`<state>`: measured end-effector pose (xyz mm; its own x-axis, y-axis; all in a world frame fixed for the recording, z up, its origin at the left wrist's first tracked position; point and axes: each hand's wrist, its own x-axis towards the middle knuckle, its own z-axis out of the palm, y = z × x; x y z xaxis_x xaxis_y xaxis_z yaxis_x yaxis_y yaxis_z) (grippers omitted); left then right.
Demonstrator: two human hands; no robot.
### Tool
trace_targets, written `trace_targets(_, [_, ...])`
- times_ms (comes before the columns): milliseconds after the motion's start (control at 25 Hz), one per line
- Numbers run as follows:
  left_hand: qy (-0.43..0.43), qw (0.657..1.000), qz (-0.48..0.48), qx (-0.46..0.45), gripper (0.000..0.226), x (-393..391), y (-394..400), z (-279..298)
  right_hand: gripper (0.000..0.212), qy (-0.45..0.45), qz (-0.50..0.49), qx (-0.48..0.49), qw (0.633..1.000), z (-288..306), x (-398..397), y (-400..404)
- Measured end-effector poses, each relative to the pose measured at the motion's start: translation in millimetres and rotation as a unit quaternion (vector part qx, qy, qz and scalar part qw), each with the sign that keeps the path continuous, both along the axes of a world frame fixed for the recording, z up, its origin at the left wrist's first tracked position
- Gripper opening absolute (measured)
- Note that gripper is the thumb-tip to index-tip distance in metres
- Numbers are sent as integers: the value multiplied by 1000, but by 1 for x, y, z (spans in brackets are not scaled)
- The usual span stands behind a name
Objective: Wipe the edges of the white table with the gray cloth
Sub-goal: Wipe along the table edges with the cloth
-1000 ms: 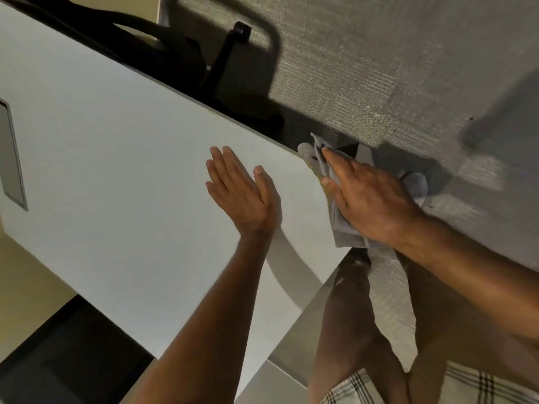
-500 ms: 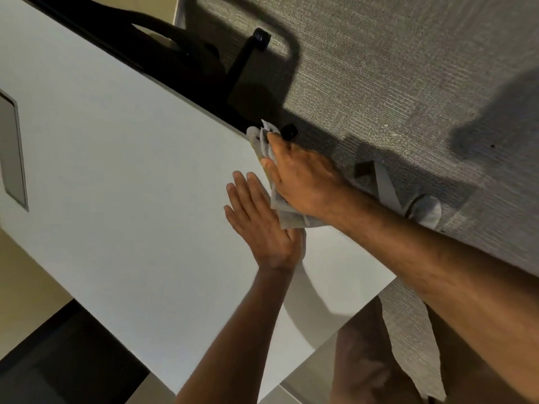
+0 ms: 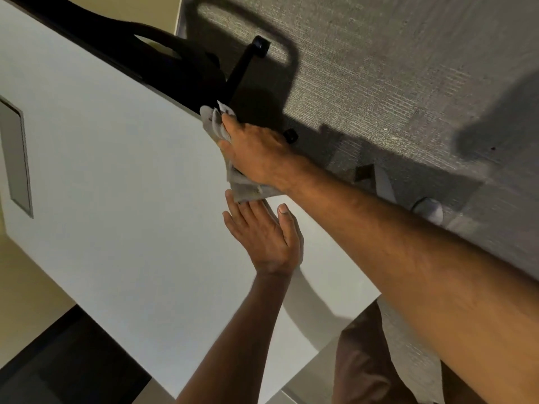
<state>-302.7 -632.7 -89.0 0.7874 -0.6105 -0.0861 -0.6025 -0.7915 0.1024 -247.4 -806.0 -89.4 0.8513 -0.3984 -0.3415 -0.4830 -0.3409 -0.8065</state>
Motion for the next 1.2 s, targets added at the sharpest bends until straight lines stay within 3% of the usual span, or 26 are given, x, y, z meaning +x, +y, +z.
trace_targets(120, [17, 1000, -9, 25, 74, 2, 1, 1, 65, 1, 3, 44, 999, 9, -74, 8])
trace_targets(280, [21, 999, -1, 26, 73, 0, -1, 4, 67, 26, -20, -12, 999, 25, -208, 27])
trace_targets(440, [25, 1000, -4, 16, 74, 1, 0, 4, 62, 41, -22, -37, 998, 19, -249, 42])
trace_targets(640, [31, 999, -2, 15, 74, 2, -1, 4, 68, 74, 7, -20, 997, 14, -168, 28])
trace_targets(840, [31, 999, -8, 15, 76, 3, 0, 5, 71, 28, 10, -17, 999, 11, -42, 9])
trace_targets(1040, [3, 999, -15, 41, 74, 4, 2, 1, 64, 47, -2, -138, 989, 14, 65, 7])
trace_targets(1200, [-4, 998, -18, 60, 84, 5, 5, 0, 61, 58, -28, -209, 976, 15, 80, 13])
